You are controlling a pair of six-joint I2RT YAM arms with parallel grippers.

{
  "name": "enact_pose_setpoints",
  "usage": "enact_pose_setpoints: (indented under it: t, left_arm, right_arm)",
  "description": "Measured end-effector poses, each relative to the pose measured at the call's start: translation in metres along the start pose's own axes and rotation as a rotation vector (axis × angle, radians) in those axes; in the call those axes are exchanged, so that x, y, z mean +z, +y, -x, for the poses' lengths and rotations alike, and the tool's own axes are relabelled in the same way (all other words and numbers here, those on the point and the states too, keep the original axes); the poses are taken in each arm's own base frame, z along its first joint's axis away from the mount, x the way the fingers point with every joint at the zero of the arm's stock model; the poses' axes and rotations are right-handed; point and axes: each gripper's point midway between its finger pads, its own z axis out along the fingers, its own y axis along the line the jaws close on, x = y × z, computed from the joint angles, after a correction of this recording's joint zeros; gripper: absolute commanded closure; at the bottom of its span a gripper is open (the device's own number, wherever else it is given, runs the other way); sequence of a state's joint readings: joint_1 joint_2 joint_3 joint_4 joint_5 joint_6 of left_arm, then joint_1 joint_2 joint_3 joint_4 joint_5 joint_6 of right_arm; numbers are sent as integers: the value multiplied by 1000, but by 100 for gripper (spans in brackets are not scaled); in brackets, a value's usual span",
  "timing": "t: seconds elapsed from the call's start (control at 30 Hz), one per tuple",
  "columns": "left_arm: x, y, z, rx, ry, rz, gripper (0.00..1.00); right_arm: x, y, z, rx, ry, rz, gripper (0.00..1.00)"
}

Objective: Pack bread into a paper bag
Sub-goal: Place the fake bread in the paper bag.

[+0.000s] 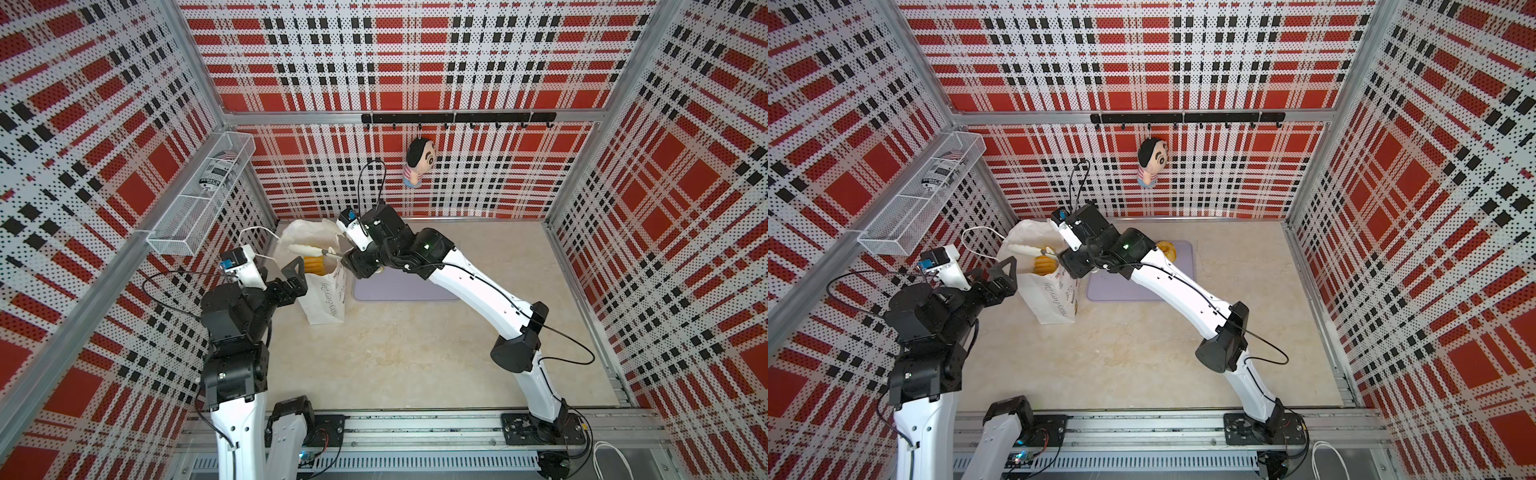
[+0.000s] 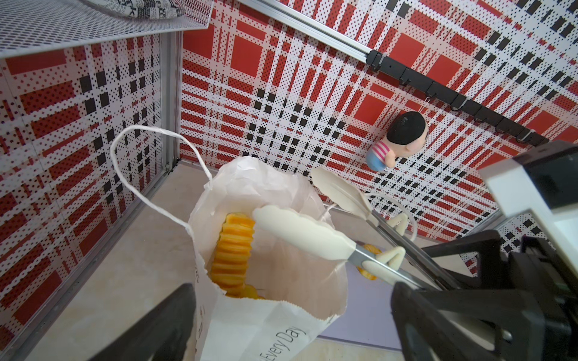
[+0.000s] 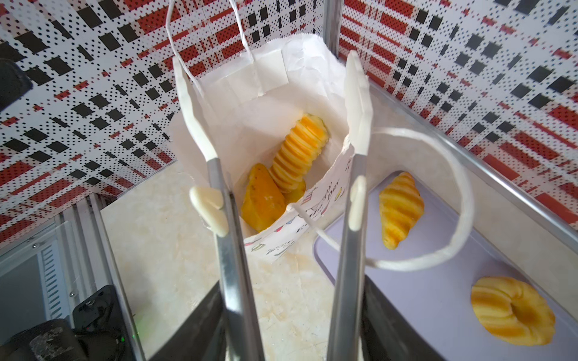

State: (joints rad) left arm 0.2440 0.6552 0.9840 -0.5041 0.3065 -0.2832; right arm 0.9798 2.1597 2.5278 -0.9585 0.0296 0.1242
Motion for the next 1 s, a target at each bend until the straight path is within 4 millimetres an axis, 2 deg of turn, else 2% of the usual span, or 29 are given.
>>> enact_pose_setpoints:
  t: [0.17, 0.4, 0.53, 0.63, 0.77, 0.9, 1.0]
  left_arm:
    - [2, 2, -3, -2, 4, 2, 2]
    - [4, 4, -4, -3, 4, 10, 2]
    - [5, 5, -3, -2, 0, 12, 2]
    - [9, 6, -4, -5, 9, 15, 2]
    - [15, 7, -8, -8, 31, 9, 2]
    - [15, -2, -11, 3, 47, -47, 2]
    - [7, -17, -13, 32, 17, -125, 2]
  right_arm:
    - [-21, -9, 21, -24, -69, -50, 42]
    - [-75, -24, 56, -45, -193, -138, 43]
    - [-100, -41, 65, -47, -229, -211, 43]
    - [-115, -58, 61, -36, -226, -262, 44]
    - [-127, -90, 43, -12, -187, -340, 44]
    - [-128, -116, 22, 10, -134, -395, 44]
    - [-119, -129, 2, 21, -79, -415, 45]
